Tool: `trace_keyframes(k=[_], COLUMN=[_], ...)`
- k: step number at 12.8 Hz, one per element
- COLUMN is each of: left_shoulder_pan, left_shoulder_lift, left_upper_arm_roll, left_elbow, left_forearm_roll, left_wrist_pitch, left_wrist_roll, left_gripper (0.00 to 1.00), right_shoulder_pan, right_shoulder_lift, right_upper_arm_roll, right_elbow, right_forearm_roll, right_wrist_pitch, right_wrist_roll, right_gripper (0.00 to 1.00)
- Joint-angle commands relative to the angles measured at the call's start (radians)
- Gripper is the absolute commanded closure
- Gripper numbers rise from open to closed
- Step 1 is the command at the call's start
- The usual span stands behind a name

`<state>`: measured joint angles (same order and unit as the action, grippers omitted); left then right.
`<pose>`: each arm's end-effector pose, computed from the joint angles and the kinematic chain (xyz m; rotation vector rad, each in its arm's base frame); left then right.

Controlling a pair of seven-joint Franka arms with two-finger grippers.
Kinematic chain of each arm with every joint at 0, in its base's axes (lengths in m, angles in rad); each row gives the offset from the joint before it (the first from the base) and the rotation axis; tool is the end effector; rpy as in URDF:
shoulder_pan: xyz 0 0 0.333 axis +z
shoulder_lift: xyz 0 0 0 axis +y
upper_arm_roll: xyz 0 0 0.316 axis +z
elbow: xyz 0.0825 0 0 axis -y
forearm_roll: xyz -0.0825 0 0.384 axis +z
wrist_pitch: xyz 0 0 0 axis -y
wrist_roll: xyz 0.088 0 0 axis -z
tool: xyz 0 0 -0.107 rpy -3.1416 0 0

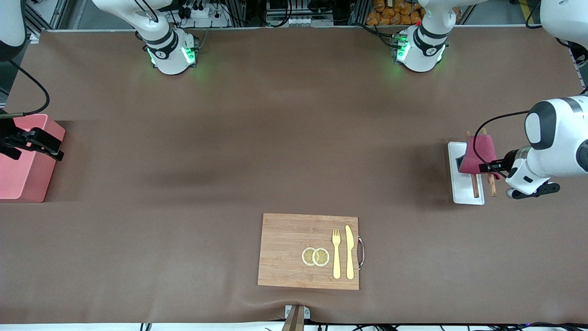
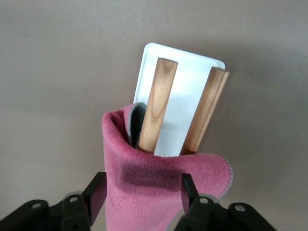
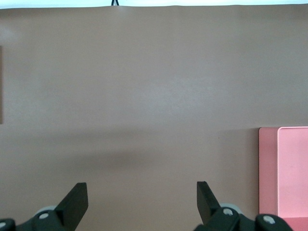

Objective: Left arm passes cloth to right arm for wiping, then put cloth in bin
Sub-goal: 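Close the left gripper on the pink cloth's folded edge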

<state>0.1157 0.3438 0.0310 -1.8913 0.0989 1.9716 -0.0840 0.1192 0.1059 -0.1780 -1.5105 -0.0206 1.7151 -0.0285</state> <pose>0.5875 0.0924 0.3051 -3.0149 -0.2714 0.4055 0.5996 -0.0315 0.6066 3.0941 -0.0409 0.1526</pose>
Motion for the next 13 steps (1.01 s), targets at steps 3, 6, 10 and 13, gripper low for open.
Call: trace_keyframes(k=[3, 6, 10, 13], left_shoulder_pan=[0.012, 0.010, 0.009, 0.009], left_shoulder_lift=[0.003, 0.011, 0.011, 0.009], left_upper_arm_roll=[-0.011, -0.011, -0.011, -0.011], left_elbow=[-0.006, -0.003, 0.000, 0.000], left_forearm_roll=[0.018, 0.018, 0.018, 0.018], left_wrist_pitch=[-0.002, -0.003, -0.010, -0.011], left_wrist_roll=[-0.002, -0.008, -0.010, -0.005], left_gripper=[0.54, 0.78, 0.87, 0.99], right_shoulder_pan=[-0.007, -0.015, -0.024, -0.038], right_shoulder_lift=[0.020, 0.044, 0.049, 0.052], right_upper_arm_roll=[0.005, 0.003, 0.003, 0.003], right_elbow=[0.003, 0.004, -0.004, -0.004], right_forearm_roll=[-0.012, -0.009, 0.004, 0.045], right_wrist_pitch=[-0.032, -0.043, -0.046, -0.048], right_wrist_roll=[0.002, -0.004, 0.012, 0.013], right_gripper=[0.00, 0.00, 0.00, 0.00])
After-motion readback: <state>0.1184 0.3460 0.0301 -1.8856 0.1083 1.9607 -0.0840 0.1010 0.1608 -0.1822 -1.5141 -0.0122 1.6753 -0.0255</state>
